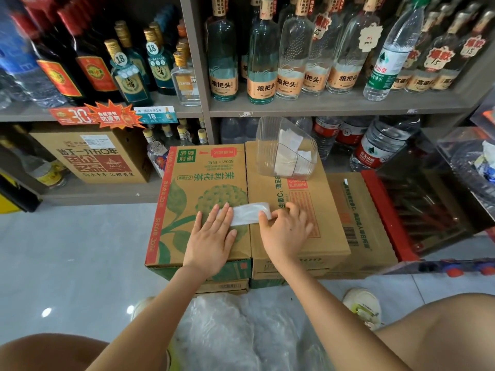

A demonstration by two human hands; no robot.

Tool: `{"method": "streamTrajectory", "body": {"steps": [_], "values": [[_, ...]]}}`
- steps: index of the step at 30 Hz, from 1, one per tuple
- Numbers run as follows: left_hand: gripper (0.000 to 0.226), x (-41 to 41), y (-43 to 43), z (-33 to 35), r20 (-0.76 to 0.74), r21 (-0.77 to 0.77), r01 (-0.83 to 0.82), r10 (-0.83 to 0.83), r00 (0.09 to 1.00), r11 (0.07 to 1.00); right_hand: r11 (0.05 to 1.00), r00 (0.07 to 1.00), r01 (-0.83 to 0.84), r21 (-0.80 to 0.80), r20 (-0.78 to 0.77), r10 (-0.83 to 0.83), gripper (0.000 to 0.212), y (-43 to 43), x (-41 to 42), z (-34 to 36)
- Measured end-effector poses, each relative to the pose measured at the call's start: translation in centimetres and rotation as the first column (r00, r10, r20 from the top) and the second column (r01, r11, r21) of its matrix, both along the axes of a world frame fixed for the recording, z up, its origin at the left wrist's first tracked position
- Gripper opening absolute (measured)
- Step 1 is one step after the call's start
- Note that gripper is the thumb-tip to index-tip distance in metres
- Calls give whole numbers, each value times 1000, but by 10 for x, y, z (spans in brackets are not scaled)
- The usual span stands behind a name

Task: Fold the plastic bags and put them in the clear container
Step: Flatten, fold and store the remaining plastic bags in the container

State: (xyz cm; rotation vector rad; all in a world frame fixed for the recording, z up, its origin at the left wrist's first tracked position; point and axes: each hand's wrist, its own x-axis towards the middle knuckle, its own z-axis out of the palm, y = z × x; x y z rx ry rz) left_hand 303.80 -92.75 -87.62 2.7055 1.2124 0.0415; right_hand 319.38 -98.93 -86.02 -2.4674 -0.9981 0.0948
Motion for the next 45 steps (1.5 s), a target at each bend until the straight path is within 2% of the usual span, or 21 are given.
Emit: {"method": "streamTrajectory", "body": {"steps": [4, 6, 8, 10, 12, 14, 16, 19, 21, 23, 25, 28, 32, 34, 35, 38, 41, 43, 45], "values": [[83, -1, -1, 0, 20, -2, -2, 2, 1000, 1000, 996, 988, 16, 83, -151, -3, 19, 9, -3, 6], [74, -1, -1, 3, 124, -49, -22, 28, 992, 999, 984, 954, 19, 178, -297, 35, 15, 11, 0, 10], [62, 0, -3, 11, 308, -171, -90, 141, 941, 981, 963, 848, 39, 266, -518, 108, 10, 10, 3, 20], [56, 3, -5, 26, 466, -281, -188, 305, 830, 941, 945, 692, 85, 316, -701, 172, 7, 9, 9, 31], [50, 8, -5, 44, 489, -384, -256, 431, 758, 887, 949, 573, 70, 308, -791, 215, 9, 6, 16, 44], [40, 13, 0, 62, 450, -608, -198, 538, 713, 769, 955, 526, -24, 295, -809, 263, 5, 3, 26, 56], [33, 16, 5, 77, 420, -821, 8, 595, 685, 571, 947, 488, -111, 302, -814, 317, 5, 1, 36, 67], [36, 16, 8, 86, 391, -899, 159, 588, 708, 407, 933, 458, -196, 301, -814, 359, 5, 1, 46, 81], [32, 18, 8, 85, 389, -911, 188, 614, 686, 367, 924, 458, -227, 308, -804, 380, 8, 3, 49, 85], [22, 20, 6, 85, 403, -908, 198, 645, 649, 369, 922, 447, -212, 322, -807, 385, 12, 2, 49, 86], [12, 23, 1, 85, 419, -902, 195, 675, 607, 385, 928, 400, -162, 334, -838, 371, 19, -2, 45, 85], [11, 27, -5, 86, 444, -892, 184, 724, 529, 412, 952, 329, -94, 292, -893, 307, 30, -11, 28, 76], [14, 28, -8, 83, 444, -888, 129, 750, 490, 442, 956, 363, -4, 295, -890, 276, 24, -14, 11, 66], [6, 27, -8, 83, 424, -898, 120, 762, 490, 423, 941, 398, 9, 339, -864, 308, 21, -13, 10, 67], [3, 27, -8, 85, 402, -912, 137, 773, 492, 387, 930, 420, -1, 366, -844, 333, 20, -14, 9, 68], [32, 26, -8, 94, 268, -963, 175, 820, 505, 208, 892, 502, -47, 449, -762, 410, 24, -14, 11, 68], [50, 25, -6, 102, 158, -971, 237, 850, 503, 40, 843, 575, -161, 512, -646, 502, 29, -15, 15, 67], [41, 25, -5, 106, 163, -966, 257, 843, 512, 31, 817, 571, -224, 532, -607, 552, 32, -17, 18, 70], [15, 24, -3, 107, 201, -964, 254, 827, 525, 73, 808, 548, -270, 524, -606, 576, 32, -18, 21, 72]]}}
